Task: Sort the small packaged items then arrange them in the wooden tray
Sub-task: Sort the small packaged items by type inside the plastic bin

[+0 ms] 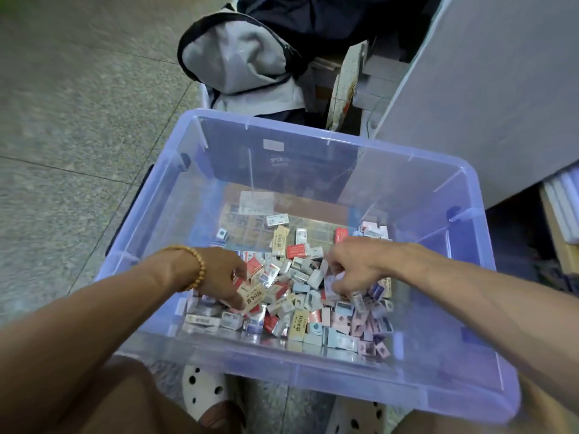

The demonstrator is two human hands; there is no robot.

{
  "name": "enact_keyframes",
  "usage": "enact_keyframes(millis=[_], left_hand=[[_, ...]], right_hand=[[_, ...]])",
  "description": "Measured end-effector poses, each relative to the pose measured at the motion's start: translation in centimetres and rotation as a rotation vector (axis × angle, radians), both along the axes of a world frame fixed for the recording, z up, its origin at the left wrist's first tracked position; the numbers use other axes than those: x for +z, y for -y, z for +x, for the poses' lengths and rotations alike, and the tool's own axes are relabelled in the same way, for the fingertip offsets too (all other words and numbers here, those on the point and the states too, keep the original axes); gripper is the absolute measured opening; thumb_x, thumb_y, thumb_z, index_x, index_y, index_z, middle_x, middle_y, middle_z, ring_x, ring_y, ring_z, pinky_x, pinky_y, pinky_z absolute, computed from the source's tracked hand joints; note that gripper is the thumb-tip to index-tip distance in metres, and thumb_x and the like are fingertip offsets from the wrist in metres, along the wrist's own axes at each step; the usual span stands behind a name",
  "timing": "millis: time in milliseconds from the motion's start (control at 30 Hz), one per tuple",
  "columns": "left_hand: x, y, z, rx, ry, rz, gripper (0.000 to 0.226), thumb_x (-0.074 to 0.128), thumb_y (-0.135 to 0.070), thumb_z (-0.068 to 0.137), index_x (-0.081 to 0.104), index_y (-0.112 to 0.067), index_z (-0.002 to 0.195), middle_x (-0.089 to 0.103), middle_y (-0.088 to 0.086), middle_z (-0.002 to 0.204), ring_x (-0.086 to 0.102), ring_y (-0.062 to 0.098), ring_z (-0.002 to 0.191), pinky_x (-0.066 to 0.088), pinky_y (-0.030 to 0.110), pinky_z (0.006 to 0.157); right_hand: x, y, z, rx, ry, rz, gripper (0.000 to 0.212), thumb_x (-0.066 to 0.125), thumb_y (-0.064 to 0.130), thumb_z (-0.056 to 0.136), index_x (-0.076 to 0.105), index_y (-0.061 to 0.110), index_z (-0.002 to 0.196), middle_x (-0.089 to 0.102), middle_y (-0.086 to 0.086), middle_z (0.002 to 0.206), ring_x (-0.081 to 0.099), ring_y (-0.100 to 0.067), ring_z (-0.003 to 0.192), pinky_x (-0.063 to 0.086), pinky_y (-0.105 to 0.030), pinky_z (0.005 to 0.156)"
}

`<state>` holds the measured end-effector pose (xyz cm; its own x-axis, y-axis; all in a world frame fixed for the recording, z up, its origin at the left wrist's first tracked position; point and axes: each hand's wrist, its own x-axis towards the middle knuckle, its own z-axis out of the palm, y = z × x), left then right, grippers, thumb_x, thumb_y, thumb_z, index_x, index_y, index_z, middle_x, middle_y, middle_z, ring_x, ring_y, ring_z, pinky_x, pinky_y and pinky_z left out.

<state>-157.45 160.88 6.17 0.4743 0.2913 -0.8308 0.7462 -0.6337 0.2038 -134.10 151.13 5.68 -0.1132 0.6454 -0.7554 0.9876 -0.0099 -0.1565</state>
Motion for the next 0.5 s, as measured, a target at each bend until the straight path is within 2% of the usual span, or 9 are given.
enact_keyframes(millis=[33,100,167,233,300,400,433,500], left_hand=[[0.1,-0.4,0.2,0.002,0.011,0.032,0.066,0.067,-0.058,0.081,0.052,-0.021,0.133,0.058,-0.003,0.119,0.057,0.017,0.104,0.046,0.03,0.093],[0.1,-1.1,1.0,0.027,0.092,0.115,0.065,0.058,-0.063,0.085,0.054,-0.019,0.131,0.06,0.0,0.126,0.058,0.019,0.106,0.047,0.032,0.094],[-0.5,-2.0,2.4,0.05,0.233,0.217,0.057,0.053,-0.055,0.091,0.052,-0.016,0.132,0.06,0.005,0.129,0.059,0.021,0.105,0.049,0.033,0.091],[-1.9,-2.9,4.3,0.084,0.383,0.285,0.054,0.055,-0.044,0.094,0.044,-0.017,0.14,0.053,0.008,0.137,0.055,0.024,0.116,0.046,0.036,0.097],[-3.5,-3.8,6.1,0.09,0.453,0.264,0.067,0.063,-0.036,0.091,0.031,-0.022,0.148,0.044,0.008,0.146,0.046,0.026,0.128,0.04,0.038,0.105],[-5.8,-3.9,7.7,-0.128,0.387,0.23,0.088,0.071,-0.032,0.084,0.017,-0.027,0.153,0.035,0.005,0.152,0.038,0.026,0.132,0.036,0.039,0.109],[-6.2,-3.9,7.9,-0.208,0.364,0.257,0.089,0.072,-0.034,0.083,0.017,-0.027,0.153,0.034,0.004,0.15,0.038,0.026,0.13,0.037,0.039,0.109],[-6.3,-4.4,7.7,-0.207,0.326,0.29,0.085,0.074,-0.039,0.08,0.026,-0.028,0.149,0.038,0.005,0.14,0.04,0.026,0.121,0.04,0.04,0.102]], right_hand=[[0.1,-0.6,0.2,-0.023,-0.006,0.058,0.026,0.066,0.041,0.086,0.057,0.019,0.076,0.061,0.001,0.074,0.057,-0.02,0.068,0.045,-0.028,0.059],[-0.3,-1.7,0.4,-0.056,-0.024,0.188,0.026,0.065,0.045,0.088,0.059,0.02,0.084,0.065,-0.001,0.084,0.063,-0.02,0.077,0.054,-0.033,0.067],[-0.8,-2.8,0.7,-0.059,-0.037,0.278,0.033,0.064,0.048,0.09,0.061,0.017,0.1,0.065,-0.001,0.098,0.063,-0.022,0.089,0.056,-0.04,0.079],[-1.9,-3.7,0.7,-0.065,-0.06,0.3,0.044,0.066,0.047,0.089,0.056,0.014,0.116,0.06,-0.001,0.108,0.06,-0.024,0.099,0.053,-0.042,0.086],[-3.1,-4.2,0.3,-0.063,-0.134,0.287,0.047,0.066,0.042,0.09,0.05,0.016,0.125,0.057,-0.002,0.114,0.058,-0.023,0.102,0.052,-0.041,0.087],[-4.6,-4.4,-0.5,-0.008,-0.218,0.248,0.042,0.063,0.03,0.094,0.048,0.016,0.13,0.053,0.004,0.109,0.056,-0.018,0.094,0.052,-0.037,0.086],[-4.7,-4.4,-0.7,0.006,-0.213,0.241,0.039,0.062,0.028,0.094,0.049,0.016,0.129,0.05,0.006,0.107,0.054,-0.017,0.093,0.049,-0.033,0.083],[-4.8,-4.6,-0.8,-0.022,-0.194,0.189,0.03,0.062,0.031,0.093,0.055,0.019,0.12,0.057,0.005,0.105,0.057,-0.02,0.091,0.047,-0.032,0.077]])
